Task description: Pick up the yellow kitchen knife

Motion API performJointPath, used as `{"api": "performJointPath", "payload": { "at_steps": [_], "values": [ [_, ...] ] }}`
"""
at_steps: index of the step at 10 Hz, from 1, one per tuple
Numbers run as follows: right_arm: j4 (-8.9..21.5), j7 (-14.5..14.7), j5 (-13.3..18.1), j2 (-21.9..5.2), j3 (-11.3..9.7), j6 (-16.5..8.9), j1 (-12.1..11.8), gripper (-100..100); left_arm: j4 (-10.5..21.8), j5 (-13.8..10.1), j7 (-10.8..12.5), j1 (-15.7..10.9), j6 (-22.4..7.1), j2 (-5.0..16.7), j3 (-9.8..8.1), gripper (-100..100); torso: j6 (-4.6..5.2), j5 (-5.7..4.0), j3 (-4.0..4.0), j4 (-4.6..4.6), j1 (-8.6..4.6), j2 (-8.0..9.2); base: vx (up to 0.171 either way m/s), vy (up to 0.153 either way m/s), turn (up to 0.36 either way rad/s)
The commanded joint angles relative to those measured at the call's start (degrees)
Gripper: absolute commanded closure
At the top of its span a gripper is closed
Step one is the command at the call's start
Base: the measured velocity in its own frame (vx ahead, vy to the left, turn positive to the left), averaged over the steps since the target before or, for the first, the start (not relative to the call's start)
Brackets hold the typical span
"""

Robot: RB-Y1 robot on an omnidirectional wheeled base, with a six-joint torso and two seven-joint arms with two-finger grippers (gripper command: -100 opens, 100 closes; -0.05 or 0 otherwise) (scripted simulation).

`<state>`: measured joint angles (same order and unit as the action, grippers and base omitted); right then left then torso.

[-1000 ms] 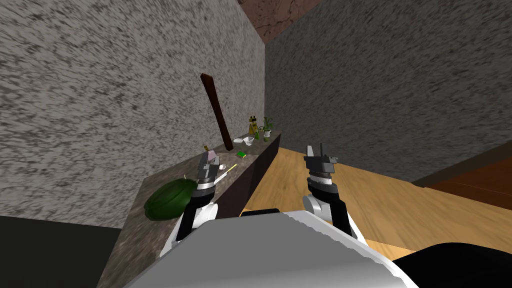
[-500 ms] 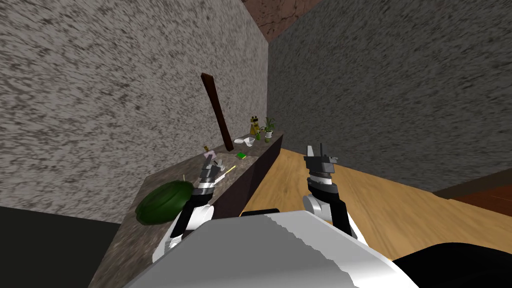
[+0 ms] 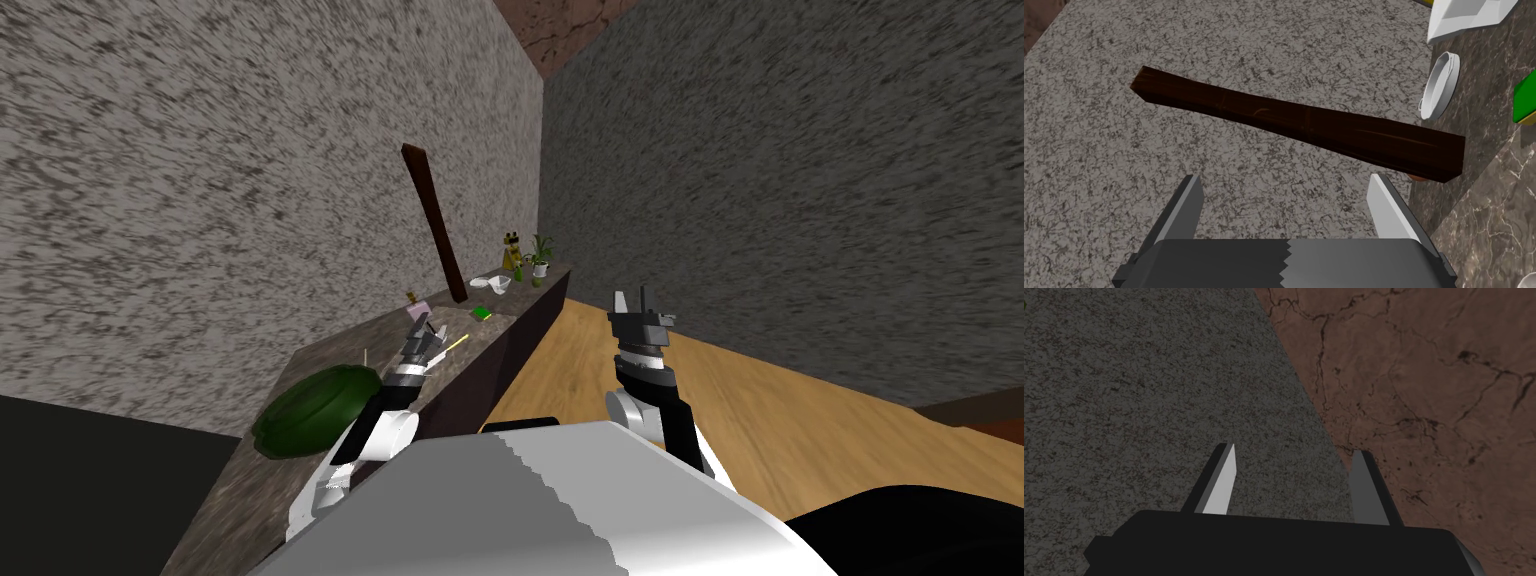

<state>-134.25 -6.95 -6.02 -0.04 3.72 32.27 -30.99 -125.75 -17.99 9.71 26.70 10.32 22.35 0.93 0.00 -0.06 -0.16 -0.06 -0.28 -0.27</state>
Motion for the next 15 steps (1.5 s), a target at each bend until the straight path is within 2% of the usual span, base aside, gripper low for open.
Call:
{"api": "performJointPath", "payload": {
  "at_steps": [1,3,4,6,7,9,10,11,12,13,14,15],
  "values": [
    [0.0,0.0,0.0,0.0,0.0,0.0,0.0,0,0.4,-0.8,0.8,0.1,-1.8,0.8,0.07,-100,0.0,0.0,0.0,0.0,0.0,0.0,0.051,-0.056,0.044],
    [0.0,0.0,0.0,0.0,0.0,0.0,0.0,0,1.3,-3.6,3.3,0.1,-5.4,3.9,-0.41,-100,0.01,0.03,0.03,0.01,0.14,0.05,0.056,-0.06,0.078],
    [0.0,0.0,0.0,0.0,0.0,0.0,0.0,0,1.3,-3.6,3.3,0.1,-5.9,3.9,-0.41,-100,0.0,0.01,0.01,0.0,0.06,0.01,0.047,-0.052,0.044],
    [0.0,0.0,0.0,0.0,0.0,0.0,0.0,0,2.5,-6.4,5.8,0.1,-9.6,7.1,-0.91,-100,0.01,0.04,0.02,0.01,0.2,0.04,0.057,-0.047,0.079],
    [0.0,0.0,0.0,0.0,0.0,0.0,0.0,0,2.5,-6.4,5.8,0.1,-10.1,7.1,-0.91,-100,0.0,0.03,0.01,0.0,0.12,0.01,0.039,-0.059,0.045],
    [0.0,0.0,0.0,0.0,0.0,0.0,0.0,0,3.9,-9.3,8.4,0.0,-13.9,10.5,-1.42,-100,0.01,0.02,0.04,0.02,0.1,0.08,0.05,-0.073,0.082],
    [0.0,0.0,0.0,0.0,0.0,0.0,0.0,0,3.9,-9.3,8.4,0.0,-14.4,10.5,-1.42,-100,0.0,0.01,0.02,0.01,0.04,0.03,0.055,-0.058,0.047],
    [0.0,0.0,0.0,0.0,0.0,0.0,0.0,0,4.7,-10.8,9.7,-0.1,-16.6,12.3,-1.68,-100,0.02,0.02,0.02,0.01,0.1,0.04,0.052,-0.043,0.06],
    [0.0,0.0,0.0,0.0,0.0,0.0,0.0,0,4.7,-10.8,9.7,-0.1,-16.6,12.3,-1.68,-100,0.01,0.03,0.02,0.01,0.16,0.04,0.04,-0.035,0.036],
    [0.0,0.0,0.0,0.0,0.0,0.0,0.0,0,5.6,-12.2,11.0,-0.2,-18.8,14.0,-1.94,-100,0.02,0.04,0.04,0.01,0.2,0.07,0.043,-0.046,0.073],
    [0.0,0.0,0.0,0.0,0.0,0.0,0.0,0,5.6,-12.2,11.0,-0.2,-18.8,14.0,-1.94,-100,0.01,0.04,0.04,0.01,0.17,0.07,0.034,-0.043,0.032],
    [0.0,0.0,0.0,0.0,0.0,0.0,0.0,0,6.4,-13.6,12.3,-0.3,-20.9,15.7,-2.2,-100,0.02,0.03,0.05,0.02,0.18,0.1,0.033,-0.047,0.052]
  ]
}}
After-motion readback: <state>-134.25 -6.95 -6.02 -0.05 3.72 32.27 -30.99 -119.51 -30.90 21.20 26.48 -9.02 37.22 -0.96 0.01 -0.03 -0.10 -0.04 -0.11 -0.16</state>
